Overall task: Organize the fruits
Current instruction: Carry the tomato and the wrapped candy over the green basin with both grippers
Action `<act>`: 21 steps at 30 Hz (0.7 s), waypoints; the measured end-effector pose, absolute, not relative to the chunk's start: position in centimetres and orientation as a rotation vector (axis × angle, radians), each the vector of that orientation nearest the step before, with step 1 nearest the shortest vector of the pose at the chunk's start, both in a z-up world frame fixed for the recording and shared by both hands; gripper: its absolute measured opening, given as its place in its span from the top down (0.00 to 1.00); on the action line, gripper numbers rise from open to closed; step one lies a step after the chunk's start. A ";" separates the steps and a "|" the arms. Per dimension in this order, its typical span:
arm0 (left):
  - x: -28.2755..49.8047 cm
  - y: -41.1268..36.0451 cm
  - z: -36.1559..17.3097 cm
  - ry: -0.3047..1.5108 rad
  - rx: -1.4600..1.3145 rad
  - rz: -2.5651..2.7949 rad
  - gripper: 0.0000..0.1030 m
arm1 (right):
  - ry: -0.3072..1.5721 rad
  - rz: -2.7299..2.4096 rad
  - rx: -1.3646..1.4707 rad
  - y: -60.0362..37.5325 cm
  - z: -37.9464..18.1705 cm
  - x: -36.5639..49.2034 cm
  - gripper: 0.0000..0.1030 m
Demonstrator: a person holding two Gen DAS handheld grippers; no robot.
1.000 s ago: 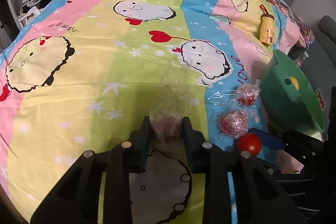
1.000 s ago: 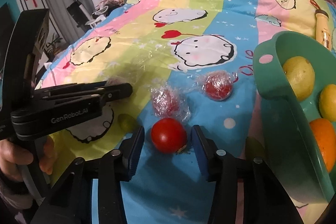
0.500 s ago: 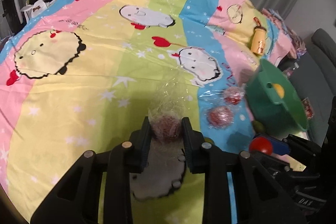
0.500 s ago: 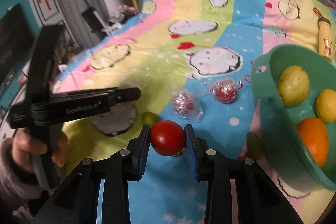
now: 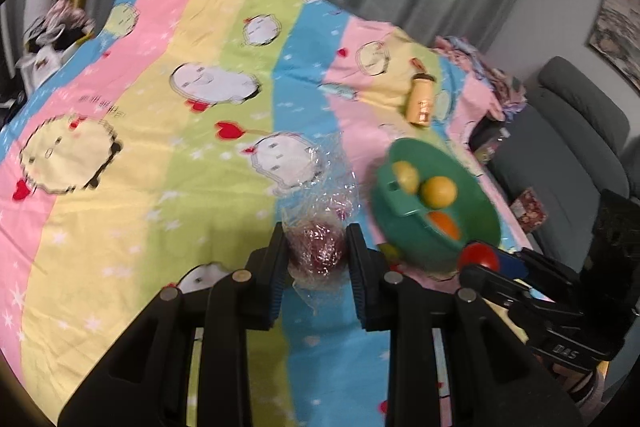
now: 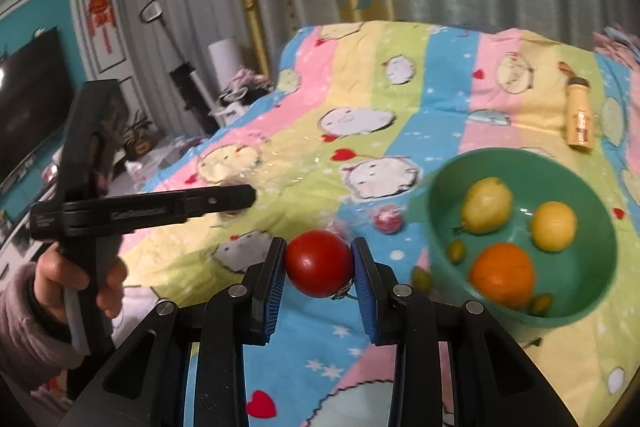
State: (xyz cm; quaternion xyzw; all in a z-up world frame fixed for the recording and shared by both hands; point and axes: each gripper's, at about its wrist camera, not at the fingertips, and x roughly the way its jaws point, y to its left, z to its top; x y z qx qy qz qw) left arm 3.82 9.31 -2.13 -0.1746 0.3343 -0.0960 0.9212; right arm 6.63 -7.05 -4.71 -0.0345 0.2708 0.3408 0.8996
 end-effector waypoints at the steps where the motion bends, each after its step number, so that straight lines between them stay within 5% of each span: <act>1: 3.9 8.8 -1.7 0.680 -0.352 -0.212 0.73 | 0.557 0.695 -0.066 -7.6 -4.6 6.5 0.66; 21: 9.9 -0.3 1.2 0.681 -0.249 -0.394 0.73 | 0.516 0.474 0.006 -14.7 -3.2 9.5 0.66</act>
